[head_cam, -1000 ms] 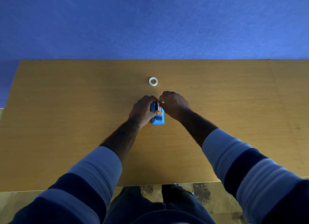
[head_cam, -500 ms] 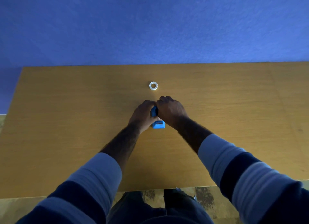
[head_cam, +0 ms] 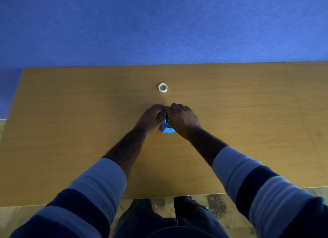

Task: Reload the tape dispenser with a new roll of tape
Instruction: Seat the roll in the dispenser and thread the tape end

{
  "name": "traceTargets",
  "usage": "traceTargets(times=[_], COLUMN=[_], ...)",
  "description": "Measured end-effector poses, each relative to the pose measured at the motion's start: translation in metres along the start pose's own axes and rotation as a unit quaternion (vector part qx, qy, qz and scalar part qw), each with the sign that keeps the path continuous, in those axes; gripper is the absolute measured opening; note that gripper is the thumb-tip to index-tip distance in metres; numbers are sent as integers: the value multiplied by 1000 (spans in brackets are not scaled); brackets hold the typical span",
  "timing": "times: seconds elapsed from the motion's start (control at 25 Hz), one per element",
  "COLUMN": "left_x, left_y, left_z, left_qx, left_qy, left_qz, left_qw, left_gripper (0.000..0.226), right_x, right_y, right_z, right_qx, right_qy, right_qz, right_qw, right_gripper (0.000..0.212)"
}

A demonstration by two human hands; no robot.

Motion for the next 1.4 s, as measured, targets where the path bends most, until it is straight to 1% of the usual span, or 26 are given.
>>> traceTargets(times=[0.16,0.24,0.32,0.36,0.4,0.44,0.48,0.52,0.56,0.6,0.64,0.68,0.72,0.84,1.0,1.12,1.28,1.4], left_x=[-5,-5,-6,-6,-6,-6,-7,-7,-8,-8,-9,-9,-9,-11,-9,-8,-7,-8], left_y=[-5,-5,-4,-4,-3,-3,-3,-3,-3,-3,-2,-1,-1,0,2,2,1,1], left_z=[-1,-1,0,0,0,0,0,-1,-1,-2,-2,-2,-2,-3,-3,-4,-4,-6], left_qx=[-25,-19,-14,-13,-13,-12,-11,-10,-10,-9,-9,-9,-8,1,6,9,-7,-3], left_qy=[-15,-23,-26,-24,-23,-23,-24,-27,-29,-30,-28,-22,-14,8,27,24,19,27], left_qz=[-17,-24,-20,-17,-16,-15,-16,-15,-13,-11,-9,-6,-3,-4,-12,-8,-2,-9], left_qw=[999,999,999,999,1000,1000,1000,999,999,999,1000,1000,1000,1000,1000,1000,1000,1000], left_gripper=[26,26,27,28,29,30,31,31,30,30,30,31,31,31,29,39,38,44], right_x=[7,14,25,30,35,38,38,35,32,28,24,19,14,1,-8,-5,-4,-8], right_y=[1,3,5,5,4,4,4,5,8,12,14,15,16,16,16,17,19,18], right_z=[0,2,5,7,8,9,10,11,12,13,13,13,13,14,15,14,15,16], right_qx=[-27,-52,-112,-164,-220,-277,-346,-428,-508,-567,-600,-617,-625,-623,-628,-633,-632,-631], right_qy=[-23,-58,-126,-172,-226,-290,-363,-435,-494,-534,-554,-564,-567,-571,-584,-593,-599,-605], right_qz=[-6,-18,-23,-23,-19,-5,20,47,73,98,123,146,166,199,200,199,193,181], right_qw=[999,997,986,971,949,916,865,791,702,620,563,529,510,496,473,457,453,451], right_gripper=[16,13,10,10,10,12,14,16,17,18,19,19,20,20,15,17,19,18])
Point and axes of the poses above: each hand's wrist, its own x-axis away from the middle knuckle, its own y-axis out of the back of the hand, z = x × y, the point moved 1 cm from there along -x, towards the middle knuckle, and after that the axes turned 7 degrees about x, right-handed, at the moved point
